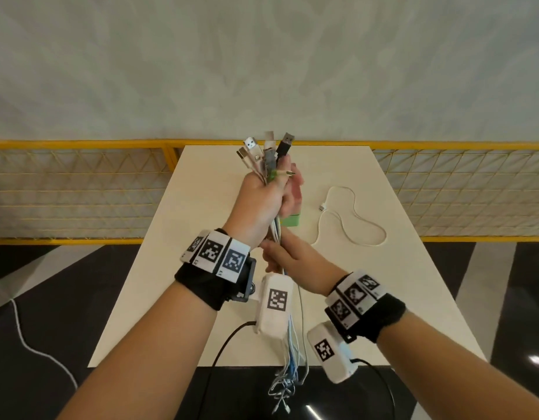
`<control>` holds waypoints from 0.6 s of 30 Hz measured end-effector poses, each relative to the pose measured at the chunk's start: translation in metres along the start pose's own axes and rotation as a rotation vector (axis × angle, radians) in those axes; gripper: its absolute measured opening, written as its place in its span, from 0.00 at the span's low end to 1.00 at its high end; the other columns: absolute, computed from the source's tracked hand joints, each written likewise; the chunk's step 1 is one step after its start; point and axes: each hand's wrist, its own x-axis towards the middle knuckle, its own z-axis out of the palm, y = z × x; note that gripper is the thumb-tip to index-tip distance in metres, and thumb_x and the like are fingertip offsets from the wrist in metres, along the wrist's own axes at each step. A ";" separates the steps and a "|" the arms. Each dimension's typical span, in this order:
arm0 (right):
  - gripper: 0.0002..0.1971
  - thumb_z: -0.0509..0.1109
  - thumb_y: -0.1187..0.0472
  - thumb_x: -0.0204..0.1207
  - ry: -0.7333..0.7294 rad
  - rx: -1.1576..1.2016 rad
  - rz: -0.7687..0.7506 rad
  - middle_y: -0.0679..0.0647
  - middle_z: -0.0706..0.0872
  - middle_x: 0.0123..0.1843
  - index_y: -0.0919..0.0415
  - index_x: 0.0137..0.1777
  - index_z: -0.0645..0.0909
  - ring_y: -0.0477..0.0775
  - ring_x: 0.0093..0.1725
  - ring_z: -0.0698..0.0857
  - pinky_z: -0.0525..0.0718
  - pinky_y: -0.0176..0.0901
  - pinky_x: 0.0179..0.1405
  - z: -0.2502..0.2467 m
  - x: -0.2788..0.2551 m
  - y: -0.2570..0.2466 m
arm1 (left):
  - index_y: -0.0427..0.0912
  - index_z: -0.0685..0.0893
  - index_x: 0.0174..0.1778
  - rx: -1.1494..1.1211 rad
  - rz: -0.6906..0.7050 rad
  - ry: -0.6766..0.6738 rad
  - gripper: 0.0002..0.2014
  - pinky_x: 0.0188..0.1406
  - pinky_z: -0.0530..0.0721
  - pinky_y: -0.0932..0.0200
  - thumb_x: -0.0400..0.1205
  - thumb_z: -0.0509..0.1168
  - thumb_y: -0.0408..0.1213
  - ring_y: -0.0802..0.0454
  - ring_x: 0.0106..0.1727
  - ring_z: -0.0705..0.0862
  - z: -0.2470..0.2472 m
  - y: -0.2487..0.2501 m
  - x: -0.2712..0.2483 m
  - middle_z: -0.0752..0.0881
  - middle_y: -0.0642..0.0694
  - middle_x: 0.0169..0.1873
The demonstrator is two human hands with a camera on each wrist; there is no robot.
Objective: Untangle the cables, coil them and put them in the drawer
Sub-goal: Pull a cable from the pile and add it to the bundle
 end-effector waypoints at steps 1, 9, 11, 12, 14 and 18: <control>0.04 0.57 0.60 0.84 -0.002 -0.040 -0.012 0.51 0.72 0.36 0.61 0.52 0.69 0.45 0.32 0.72 0.80 0.55 0.40 0.005 0.006 0.009 | 0.40 0.77 0.37 -0.068 -0.024 0.007 0.17 0.16 0.61 0.63 0.88 0.59 0.46 0.57 0.18 0.62 -0.005 0.003 0.001 0.68 0.57 0.17; 0.27 0.74 0.47 0.72 -0.270 -0.345 0.382 0.51 0.80 0.59 0.54 0.66 0.68 0.52 0.58 0.81 0.79 0.56 0.65 0.003 -0.002 0.113 | 0.48 0.59 0.21 -0.182 -0.087 0.200 0.29 0.22 0.63 0.61 0.86 0.62 0.50 0.54 0.20 0.64 -0.049 0.006 0.021 0.64 0.51 0.19; 0.41 0.82 0.46 0.61 -0.458 -0.455 0.490 0.47 0.72 0.68 0.46 0.72 0.65 0.50 0.68 0.73 0.69 0.53 0.75 -0.013 0.002 0.120 | 0.48 0.60 0.22 -0.153 -0.147 0.218 0.28 0.21 0.58 0.61 0.86 0.62 0.50 0.54 0.21 0.62 -0.056 -0.008 0.023 0.63 0.50 0.21; 0.45 0.83 0.45 0.58 -0.531 -0.518 0.535 0.46 0.69 0.69 0.42 0.74 0.64 0.50 0.70 0.71 0.67 0.53 0.76 -0.023 0.005 0.120 | 0.49 0.59 0.22 -0.127 -0.184 0.239 0.28 0.21 0.54 0.60 0.86 0.62 0.51 0.55 0.20 0.59 -0.058 -0.016 0.024 0.61 0.50 0.21; 0.43 0.83 0.45 0.58 -0.537 -0.572 0.576 0.48 0.66 0.70 0.39 0.73 0.67 0.52 0.71 0.69 0.65 0.53 0.77 -0.040 0.017 0.124 | 0.50 0.58 0.22 -0.085 -0.248 0.295 0.28 0.21 0.51 0.60 0.85 0.62 0.53 0.55 0.19 0.55 -0.059 -0.030 0.023 0.58 0.51 0.20; 0.26 0.75 0.55 0.72 -0.143 -0.614 0.481 0.57 0.67 0.71 0.54 0.69 0.75 0.57 0.72 0.72 0.65 0.46 0.75 -0.059 0.045 0.146 | 0.51 0.59 0.20 -0.080 -0.346 0.408 0.29 0.17 0.53 0.63 0.85 0.64 0.53 0.56 0.16 0.56 -0.044 -0.056 0.021 0.59 0.54 0.16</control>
